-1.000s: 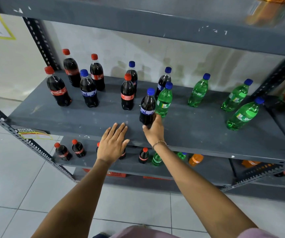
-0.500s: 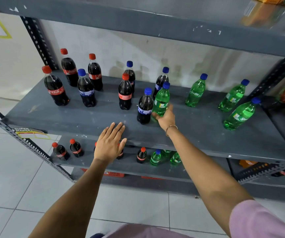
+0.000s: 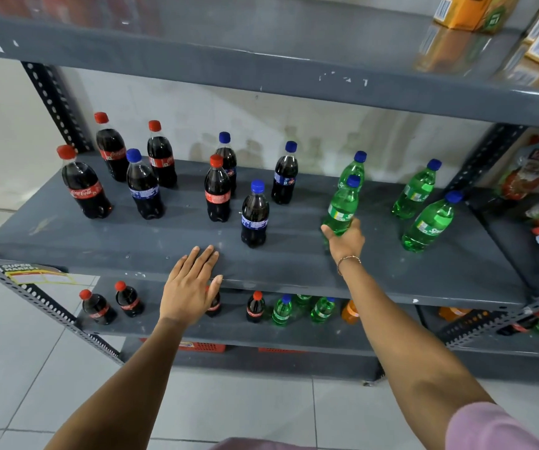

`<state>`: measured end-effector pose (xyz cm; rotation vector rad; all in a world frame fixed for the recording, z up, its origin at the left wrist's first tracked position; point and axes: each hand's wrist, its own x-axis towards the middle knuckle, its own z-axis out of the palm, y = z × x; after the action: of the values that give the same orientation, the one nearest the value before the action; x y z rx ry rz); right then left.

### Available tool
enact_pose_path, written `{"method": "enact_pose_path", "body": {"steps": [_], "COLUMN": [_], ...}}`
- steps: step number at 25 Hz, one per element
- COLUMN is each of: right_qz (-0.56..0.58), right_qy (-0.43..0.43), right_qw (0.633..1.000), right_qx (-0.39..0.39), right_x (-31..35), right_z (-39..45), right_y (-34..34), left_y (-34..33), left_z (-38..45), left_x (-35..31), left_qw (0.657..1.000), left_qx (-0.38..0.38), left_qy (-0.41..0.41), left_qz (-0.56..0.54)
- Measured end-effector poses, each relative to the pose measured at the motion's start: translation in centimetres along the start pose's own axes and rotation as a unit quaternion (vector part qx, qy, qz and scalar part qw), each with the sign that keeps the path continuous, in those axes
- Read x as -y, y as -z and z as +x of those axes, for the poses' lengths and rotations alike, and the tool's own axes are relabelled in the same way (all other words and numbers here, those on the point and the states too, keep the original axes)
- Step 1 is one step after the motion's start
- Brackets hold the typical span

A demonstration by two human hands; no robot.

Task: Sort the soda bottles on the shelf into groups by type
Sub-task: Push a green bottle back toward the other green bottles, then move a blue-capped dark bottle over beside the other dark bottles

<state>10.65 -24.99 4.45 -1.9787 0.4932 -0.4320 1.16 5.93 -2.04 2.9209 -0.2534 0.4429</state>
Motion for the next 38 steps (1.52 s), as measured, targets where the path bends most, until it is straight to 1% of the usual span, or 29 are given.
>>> {"method": "enact_pose_path", "body": {"steps": [4,10,13,15,16,17,19,20,21,22,24,25,26,31,35,38], "right_qz": [-0.010,0.007,-0.004,0.003,0.010,0.015,0.016,0.015,0.013,0.011,0.005,0.002,0.002,0.013,0.031,0.005], "right_qy": [-0.004,-0.006,0.001,-0.009,-0.016,-0.017,0.007,0.025,0.046,0.062,0.070,0.067,0.065,0.061,0.046,0.044], "right_qw": [1.000,0.999,1.000,1.000,1.000,0.999,0.996,0.995,0.997,0.998,0.982,0.974,0.970,0.972,0.985,0.989], "right_qx": [-0.012,-0.031,-0.011,0.004,-0.004,-0.029,-0.091,-0.091,-0.054,0.017,0.173,0.217,0.235,0.226,0.164,0.138], "right_x": [-0.6,-1.0,-1.0,-0.8,-0.7,-0.5,-0.3,0.0,0.5,1.0,2.4,3.1,3.7,4.4,4.0,3.7], "right_z": [0.9,1.0,1.0,0.5,-0.1,-0.9,-3.9,-5.6,-7.1,-8.3,-9.8,-9.9,-9.8,-8.7,-7.3,-5.5], "right_y": [1.2,1.1,1.4,1.5,1.5,1.2,-0.2,-1.2,-2.4,-3.6,-5.7,-6.4,-7.1,-8.0,-7.7,-7.3], "left_y": [-0.2,-0.4,-0.4,-0.4,-0.3,-0.3,-0.1,0.0,0.1,0.1,0.2,0.3,0.3,0.0,-0.1,-0.1], "left_z": [0.0,0.0,0.0,-0.1,-0.1,-0.2,-0.2,-0.2,-0.2,-0.2,-0.2,-0.2,-0.2,-0.2,0.0,0.1], "left_x": [0.0,0.1,0.1,0.0,-0.1,-0.1,-0.2,-0.3,-0.3,-0.3,-0.2,-0.2,-0.1,0.2,0.3,0.4], "left_qw": [1.000,1.000,1.000,1.000,1.000,1.000,1.000,1.000,1.000,1.000,1.000,1.000,1.000,1.000,1.000,1.000], "left_qx": [-0.002,-0.001,0.000,-0.001,-0.001,-0.002,-0.006,-0.007,-0.006,-0.004,0.003,0.005,0.006,0.013,0.015,0.012], "left_qy": [0.002,0.003,0.008,0.010,0.010,0.010,0.008,0.007,0.005,0.005,0.002,-0.001,-0.003,-0.006,-0.005,-0.006], "left_qz": [-0.004,0.001,0.004,0.006,0.005,0.004,-0.001,-0.003,-0.004,-0.005,-0.003,-0.003,-0.002,-0.007,-0.005,-0.009]}}
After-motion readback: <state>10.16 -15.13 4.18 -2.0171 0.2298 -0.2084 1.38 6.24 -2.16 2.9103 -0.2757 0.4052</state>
